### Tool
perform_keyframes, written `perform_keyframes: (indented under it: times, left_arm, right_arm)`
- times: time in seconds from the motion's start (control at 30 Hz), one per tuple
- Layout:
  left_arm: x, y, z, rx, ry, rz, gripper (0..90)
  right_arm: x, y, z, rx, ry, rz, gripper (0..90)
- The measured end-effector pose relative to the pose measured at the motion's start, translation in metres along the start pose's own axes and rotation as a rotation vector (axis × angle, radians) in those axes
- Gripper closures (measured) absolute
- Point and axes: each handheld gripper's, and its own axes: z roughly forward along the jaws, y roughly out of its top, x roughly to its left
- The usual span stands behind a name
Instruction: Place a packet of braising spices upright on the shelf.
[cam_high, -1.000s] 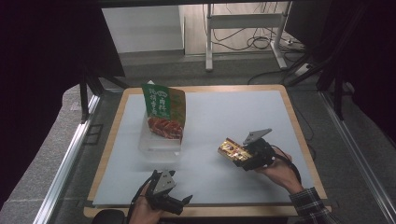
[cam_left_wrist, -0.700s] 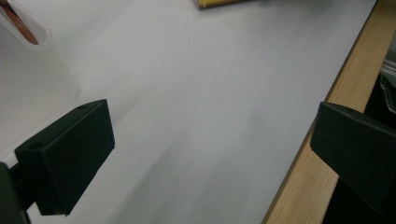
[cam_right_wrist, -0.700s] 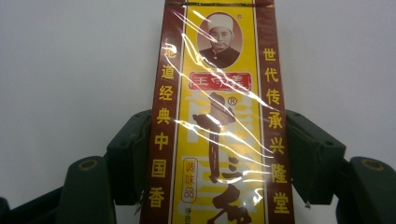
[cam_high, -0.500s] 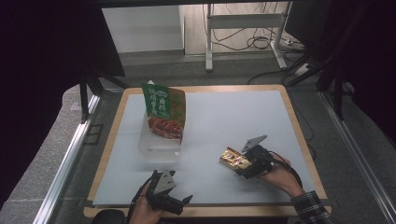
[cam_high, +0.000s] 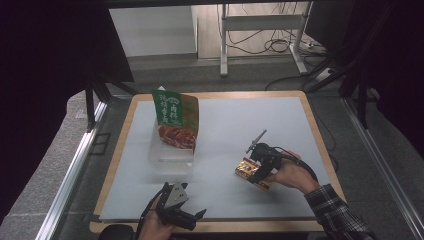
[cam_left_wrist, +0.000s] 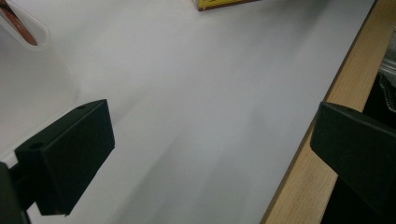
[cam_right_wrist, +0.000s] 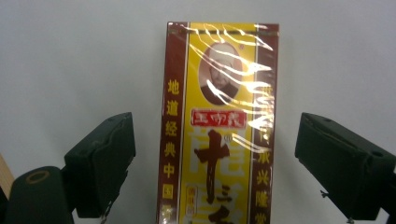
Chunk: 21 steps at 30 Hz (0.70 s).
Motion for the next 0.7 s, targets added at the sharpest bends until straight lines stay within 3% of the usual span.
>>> perform_keyframes:
  times: [0.3, 0.7]
  left_arm:
    - [0.000, 0.000, 0.000, -0.002, -0.003, -0.002, 0.0]
    - [0.000, 0.000, 0.000, 0.001, -0.007, 0.000, 0.0]
  right_arm:
    - [-0.003, 0.035, 0.016, 0.128, -0.012, -0.028, 16.5]
    - [-0.004, 0.052, 0.035, 0.220, -0.016, -0.033, 21.2]
